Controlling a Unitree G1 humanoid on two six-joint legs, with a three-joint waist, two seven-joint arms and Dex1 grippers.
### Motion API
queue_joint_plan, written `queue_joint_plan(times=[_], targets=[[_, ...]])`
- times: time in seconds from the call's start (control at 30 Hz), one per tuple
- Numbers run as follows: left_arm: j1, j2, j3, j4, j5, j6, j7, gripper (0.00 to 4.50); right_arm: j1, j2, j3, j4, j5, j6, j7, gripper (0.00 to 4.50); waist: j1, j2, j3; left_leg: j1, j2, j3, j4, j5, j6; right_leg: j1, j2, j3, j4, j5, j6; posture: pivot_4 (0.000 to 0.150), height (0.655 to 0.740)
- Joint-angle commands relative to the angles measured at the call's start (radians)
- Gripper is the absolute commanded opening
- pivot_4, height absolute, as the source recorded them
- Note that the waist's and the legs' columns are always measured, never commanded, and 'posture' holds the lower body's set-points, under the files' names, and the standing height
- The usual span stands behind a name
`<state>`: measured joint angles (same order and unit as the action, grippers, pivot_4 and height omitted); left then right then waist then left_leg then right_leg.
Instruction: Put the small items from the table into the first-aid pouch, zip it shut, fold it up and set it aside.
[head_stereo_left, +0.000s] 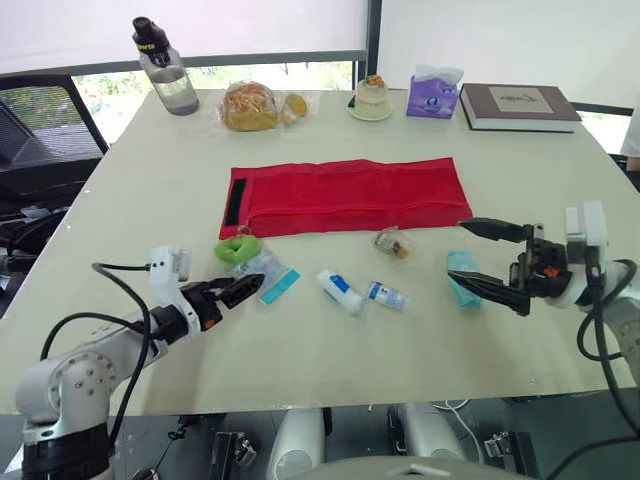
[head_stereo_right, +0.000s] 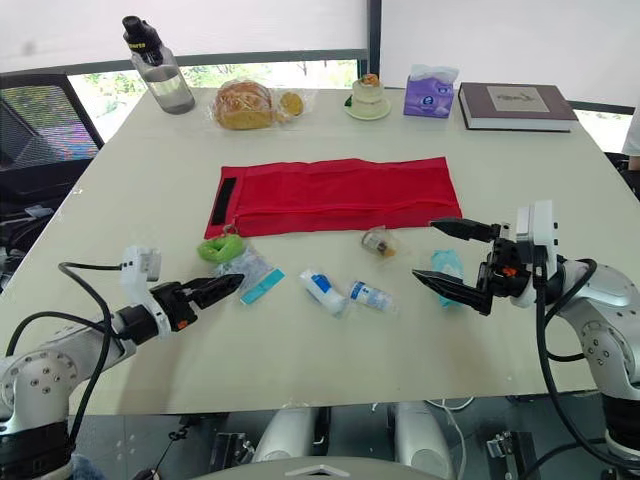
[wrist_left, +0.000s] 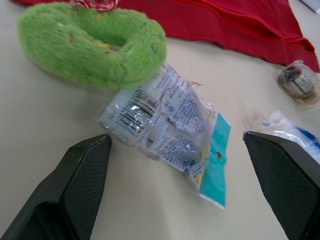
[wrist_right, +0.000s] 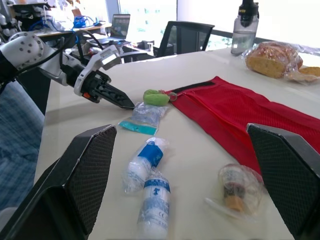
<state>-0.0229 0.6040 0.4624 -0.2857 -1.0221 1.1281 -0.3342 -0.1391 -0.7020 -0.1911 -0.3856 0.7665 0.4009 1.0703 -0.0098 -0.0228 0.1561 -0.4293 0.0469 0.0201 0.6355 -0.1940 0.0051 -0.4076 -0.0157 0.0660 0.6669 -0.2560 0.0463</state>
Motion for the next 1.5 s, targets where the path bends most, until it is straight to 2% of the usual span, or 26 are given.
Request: queue_joint_plan(times=[0.03,0.23,0.33,0.37,0.47,0.5,0.53,0.6,0.63,0.97,1.1,1.37,1.5], targets=[[-0.031,-0.048,-0.015,0.046,-0.058,0.069,0.038,4.50,-0.008,0.004,0.000,-0.027,-0.005,-0.032,0.016,4.43,0.002,0.000,0.000,0.000,-0.001,0.000,0.000,0.000,0.000,0.000,0.000,0.000,0.000,0.000,0.000,0.150,0.7400],[-0.087,-0.111,0.021,0.122,-0.091,0.098,0.112,4.50,0.001,0.013,0.003,-0.023,-0.016,-0.053,0.022,4.43,0.005,0.001,-0.001,0.001,-0.002,-0.002,0.001,0.000,0.000,0.002,0.000,0.000,0.000,0.000,0.000,0.150,0.7400],[-0.102,-0.123,0.017,0.146,-0.083,0.100,0.132,3.56,0.007,0.018,0.005,-0.019,-0.023,-0.065,0.025,4.50,0.006,0.001,-0.001,0.002,-0.002,-0.003,0.001,0.000,0.000,0.004,0.000,0.000,0.000,0.000,0.000,0.150,0.7400],[-0.104,-0.125,0.016,0.148,-0.084,0.099,0.132,3.38,0.006,0.019,0.005,-0.018,-0.024,-0.067,0.026,4.50,0.006,0.001,-0.001,0.002,-0.002,-0.003,0.001,0.000,0.000,0.004,0.000,0.000,0.000,0.000,0.000,0.150,0.7400],[-0.111,-0.135,0.019,0.155,-0.096,0.098,0.133,1.84,0.001,0.021,0.007,-0.010,-0.029,-0.074,0.029,4.50,0.005,0.001,-0.001,0.002,-0.003,-0.003,0.001,0.000,0.000,0.004,-0.001,0.000,0.000,0.000,0.000,0.150,0.7400],[-0.113,-0.138,0.021,0.157,-0.099,0.096,0.135,1.65,0.000,0.022,0.008,-0.006,-0.030,-0.076,0.031,4.50,0.005,0.001,-0.001,0.002,-0.003,-0.003,0.001,0.000,0.000,0.004,-0.001,0.000,0.000,0.000,0.000,0.150,0.7400],[-0.114,-0.142,0.022,0.158,-0.100,0.094,0.136,1.13,-0.002,0.022,0.009,-0.003,-0.032,-0.079,0.033,4.50,0.005,0.001,-0.001,0.002,-0.003,-0.003,0.001,0.000,0.000,0.004,-0.001,0.000,0.000,0.000,0.000,0.150,0.7400],[-0.114,-0.150,0.024,0.156,-0.102,0.092,0.139,0.64,-0.008,0.023,0.011,0.004,-0.035,-0.082,0.037,4.50,0.005,0.001,-0.001,0.001,-0.003,-0.003,0.001,0.000,0.000,0.004,-0.001,0.000,0.000,0.000,0.000,0.150,0.7400],[-0.112,-0.155,0.024,0.152,-0.104,0.091,0.142,0.14,-0.011,0.024,0.013,0.007,-0.036,-0.084,0.038,4.50,0.005,0.001,-0.001,0.001,-0.003,-0.003,0.001,0.000,0.000,0.004,-0.001,0.000,0.000,0.000,0.000,0.150,0.7400],[-0.158,-0.213,0.004,0.030,-0.226,0.065,0.148,0.14,-0.005,0.027,0.037,-0.052,0.008,0.097,-0.099,4.50,-0.001,-0.001,0.001,0.000,-0.003,-0.004,0.001,0.000,0.000,0.003,-0.001,-0.001,0.000,0.000,0.000,0.150,0.7400],[-0.210,-0.224,-0.006,0.002,-0.307,0.048,0.152,0.14,-0.039,0.073,0.054,-0.112,0.088,0.233,-0.256,4.50,-0.005,-0.001,0.001,0.000,-0.003,-0.005,0.001,0.000,0.000,0.003,0.000,-0.001,0.000,0.000,0.000,0.150,0.7400],[-0.270,-0.182,-0.044,-0.020,-0.430,0.020,0.152,0.14,-0.122,0.165,0.084,-0.161,0.183,0.371,-0.458,4.50,-0.005,-0.002,0.001,-0.001,-0.003,-0.005,0.001,0.000,0.000,0.003,0.000,-0.001,0.000,0.001,0.001,0.150,0.7400],[-0.233,-0.144,-0.050,-0.007,-0.410,0.003,0.143,0.14,-0.130,0.161,0.089,-0.170,0.184,0.382,-0.470,4.50,-0.005,-0.002,0.001,-0.001,-0.003,-0.005,0.001,0.000,0.000,0.003,0.000,-0.001,0.000,0.001,0.000,0.150,0.7400]])
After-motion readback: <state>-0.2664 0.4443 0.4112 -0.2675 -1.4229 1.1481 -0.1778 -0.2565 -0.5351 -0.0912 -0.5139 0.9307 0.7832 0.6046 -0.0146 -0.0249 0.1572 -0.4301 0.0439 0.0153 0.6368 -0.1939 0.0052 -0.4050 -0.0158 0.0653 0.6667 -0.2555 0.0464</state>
